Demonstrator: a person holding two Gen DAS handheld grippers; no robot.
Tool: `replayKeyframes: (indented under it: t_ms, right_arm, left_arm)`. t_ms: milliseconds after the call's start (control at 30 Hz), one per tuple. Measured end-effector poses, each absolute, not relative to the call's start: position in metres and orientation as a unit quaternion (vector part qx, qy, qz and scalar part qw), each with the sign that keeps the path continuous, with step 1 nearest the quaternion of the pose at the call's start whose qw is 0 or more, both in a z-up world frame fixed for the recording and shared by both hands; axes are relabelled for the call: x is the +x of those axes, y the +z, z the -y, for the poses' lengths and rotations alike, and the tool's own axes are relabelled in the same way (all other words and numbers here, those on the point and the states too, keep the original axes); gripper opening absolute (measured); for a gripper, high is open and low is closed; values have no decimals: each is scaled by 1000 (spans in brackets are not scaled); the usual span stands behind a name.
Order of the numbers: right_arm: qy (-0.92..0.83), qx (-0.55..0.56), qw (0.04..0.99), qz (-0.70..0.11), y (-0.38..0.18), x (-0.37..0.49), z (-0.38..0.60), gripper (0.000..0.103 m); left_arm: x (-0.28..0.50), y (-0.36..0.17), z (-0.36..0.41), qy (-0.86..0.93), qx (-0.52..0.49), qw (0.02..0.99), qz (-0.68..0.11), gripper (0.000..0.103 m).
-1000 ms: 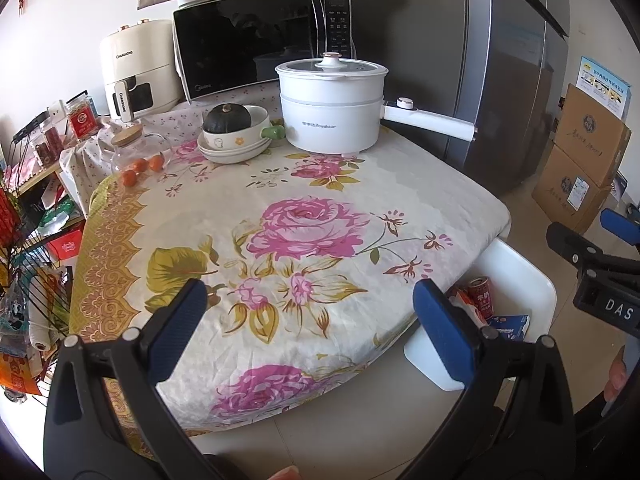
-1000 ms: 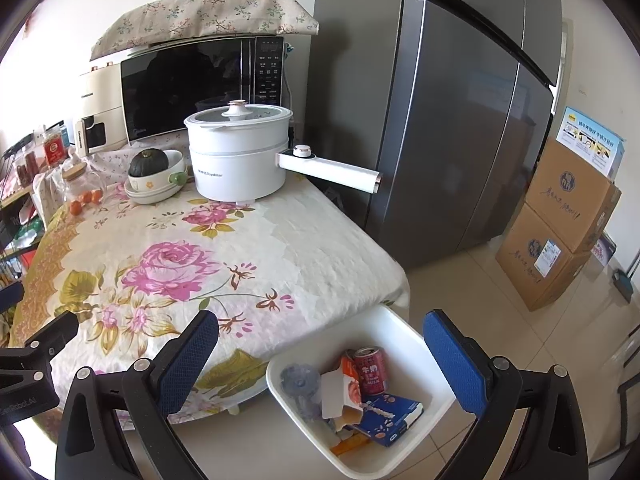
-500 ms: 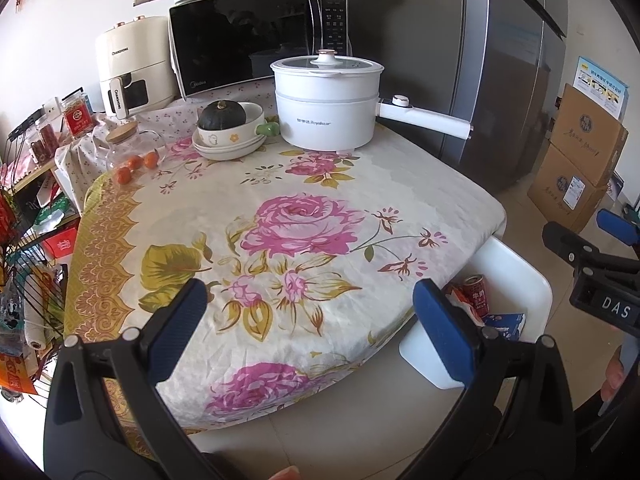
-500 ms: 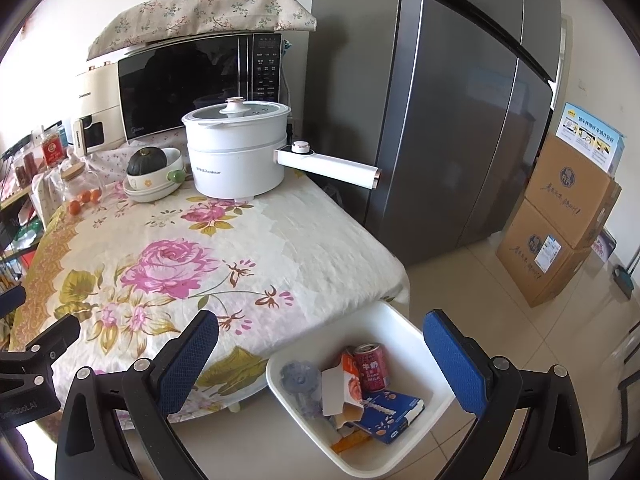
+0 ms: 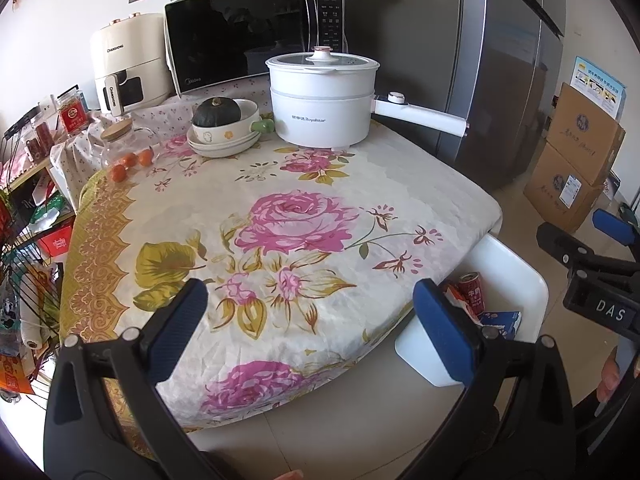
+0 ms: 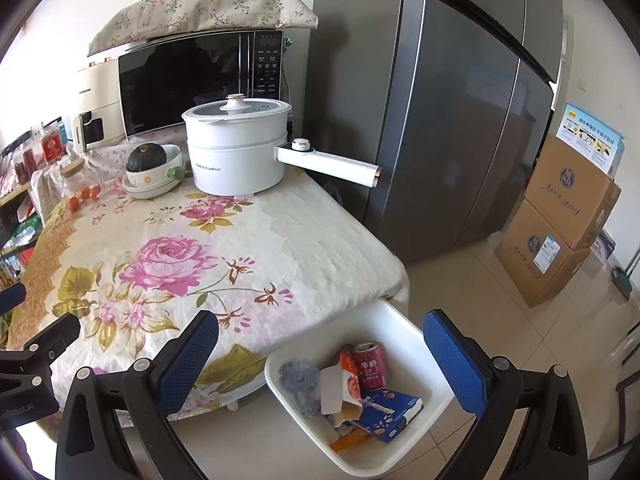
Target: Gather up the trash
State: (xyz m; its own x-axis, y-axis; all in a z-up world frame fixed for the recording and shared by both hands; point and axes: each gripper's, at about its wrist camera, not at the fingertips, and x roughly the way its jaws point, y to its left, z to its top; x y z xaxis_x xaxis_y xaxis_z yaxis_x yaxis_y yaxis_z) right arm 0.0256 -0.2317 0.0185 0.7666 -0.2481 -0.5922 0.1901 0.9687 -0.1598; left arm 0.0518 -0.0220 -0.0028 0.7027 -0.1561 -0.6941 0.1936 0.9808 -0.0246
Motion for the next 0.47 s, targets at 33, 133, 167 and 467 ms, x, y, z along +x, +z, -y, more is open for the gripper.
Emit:
replayKeyframes:
  t_ms: [33,133,167,467]
  right_arm:
    - [-117,-45,939,-321,18,26,232,103]
    - [-117,-46,939,-321,18,26,232,103]
    - [-117,-46,939,-321,18,25,232,103]
    - [-120,-49,938,-321,19,25,233,103]
  left_arm:
    - [52,-3,22,-97,24,922,-375,102]
    - [52,-4,22,-104,21,920,-378,100]
    - [52,-4,23,-107,19,919,-379,100]
    - [52,-3,20,-116,9,919,-377,97]
